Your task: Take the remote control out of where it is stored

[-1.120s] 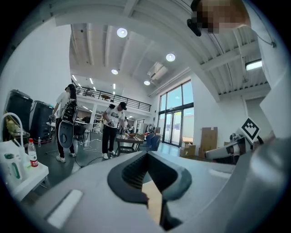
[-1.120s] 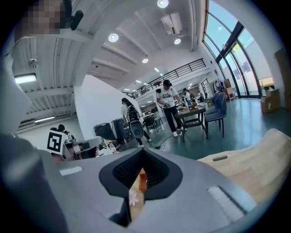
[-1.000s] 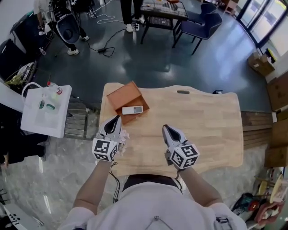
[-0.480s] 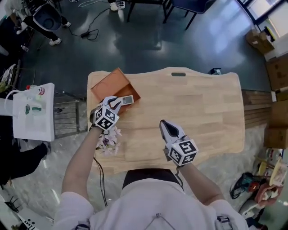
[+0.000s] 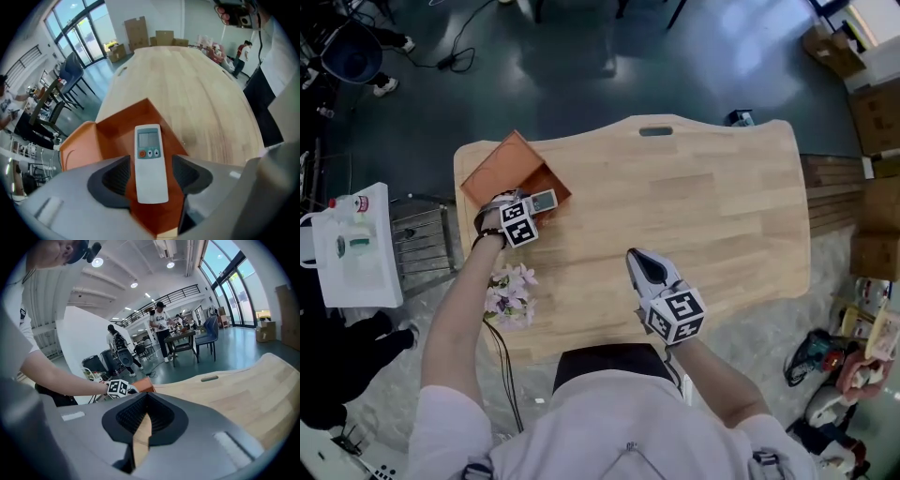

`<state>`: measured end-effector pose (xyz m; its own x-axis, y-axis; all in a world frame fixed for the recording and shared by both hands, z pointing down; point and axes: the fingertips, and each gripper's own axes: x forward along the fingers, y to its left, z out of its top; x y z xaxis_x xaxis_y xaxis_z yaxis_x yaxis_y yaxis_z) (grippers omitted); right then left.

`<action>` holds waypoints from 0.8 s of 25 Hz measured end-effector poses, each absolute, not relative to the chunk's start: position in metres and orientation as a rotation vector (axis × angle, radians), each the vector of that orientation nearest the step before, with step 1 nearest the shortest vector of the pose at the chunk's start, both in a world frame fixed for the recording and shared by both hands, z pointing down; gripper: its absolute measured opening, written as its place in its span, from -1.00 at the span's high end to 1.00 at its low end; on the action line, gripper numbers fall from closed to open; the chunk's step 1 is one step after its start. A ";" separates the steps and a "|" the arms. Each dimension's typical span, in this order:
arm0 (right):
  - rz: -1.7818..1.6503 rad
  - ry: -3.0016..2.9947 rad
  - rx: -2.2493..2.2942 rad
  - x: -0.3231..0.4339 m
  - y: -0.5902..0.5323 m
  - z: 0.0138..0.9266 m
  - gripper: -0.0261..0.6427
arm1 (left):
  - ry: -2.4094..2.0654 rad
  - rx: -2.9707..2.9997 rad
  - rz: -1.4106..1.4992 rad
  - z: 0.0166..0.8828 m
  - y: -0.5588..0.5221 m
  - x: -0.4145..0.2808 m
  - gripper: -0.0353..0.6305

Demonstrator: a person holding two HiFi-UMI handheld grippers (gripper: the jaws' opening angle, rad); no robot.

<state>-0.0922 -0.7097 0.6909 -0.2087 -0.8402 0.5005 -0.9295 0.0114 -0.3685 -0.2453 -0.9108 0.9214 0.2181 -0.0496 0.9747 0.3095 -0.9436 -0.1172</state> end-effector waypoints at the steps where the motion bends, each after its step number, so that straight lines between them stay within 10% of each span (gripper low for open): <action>1: 0.977 -2.123 1.884 -0.091 -0.707 0.694 0.84 | -0.269 -2.184 -1.800 0.926 -0.910 -0.245 0.05; 20: 1.006 -2.087 1.880 -0.075 -0.692 0.714 0.84 | -0.463 -1.929 -2.017 0.972 -0.912 -0.236 -0.03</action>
<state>-0.0754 -0.6922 0.7139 -0.1987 -0.8229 0.5323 -0.9291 -0.0147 -0.3695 -0.2356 -0.9117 0.9722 -0.0439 -0.0014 0.9990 0.4370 -0.8993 0.0180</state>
